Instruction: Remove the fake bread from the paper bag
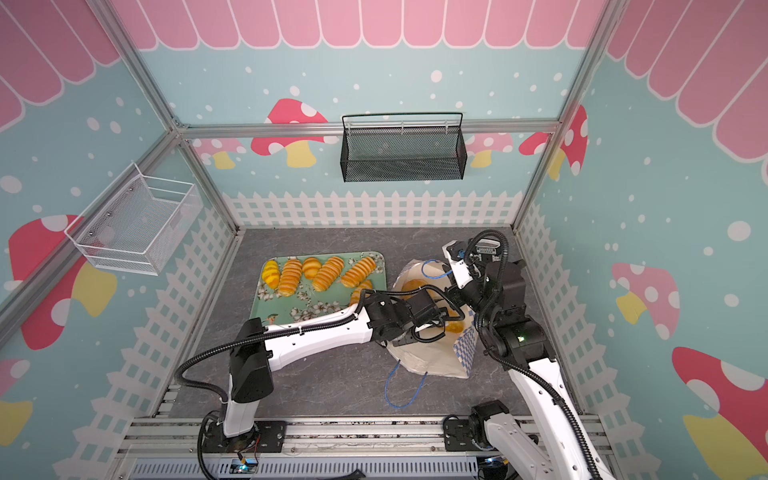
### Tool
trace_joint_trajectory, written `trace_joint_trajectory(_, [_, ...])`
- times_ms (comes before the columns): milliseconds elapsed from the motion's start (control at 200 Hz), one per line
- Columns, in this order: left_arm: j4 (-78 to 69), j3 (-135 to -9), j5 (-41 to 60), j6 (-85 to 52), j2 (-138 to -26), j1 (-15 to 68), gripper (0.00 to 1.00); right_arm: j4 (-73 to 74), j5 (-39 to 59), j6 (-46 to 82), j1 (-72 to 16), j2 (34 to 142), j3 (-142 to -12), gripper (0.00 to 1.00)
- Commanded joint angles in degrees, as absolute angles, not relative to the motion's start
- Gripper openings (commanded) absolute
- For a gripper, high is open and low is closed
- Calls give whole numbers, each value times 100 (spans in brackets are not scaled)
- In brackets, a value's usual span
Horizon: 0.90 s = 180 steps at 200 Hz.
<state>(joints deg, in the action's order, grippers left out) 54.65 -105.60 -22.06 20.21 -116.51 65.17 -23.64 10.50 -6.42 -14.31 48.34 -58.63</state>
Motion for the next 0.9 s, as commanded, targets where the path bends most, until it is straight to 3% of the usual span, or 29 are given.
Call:
trace_joint_trajectory(0, [5575, -10774, -2085, 2188, -11844, 6440, 51, -2413, 1255, -697, -1466, 4791, -6080, 0])
trace_joint_trajectory(896, [6319, -11160, -1305, 2193, -12304, 6389, 51, -2484, 1231, -704, -1472, 4778, -6126, 0])
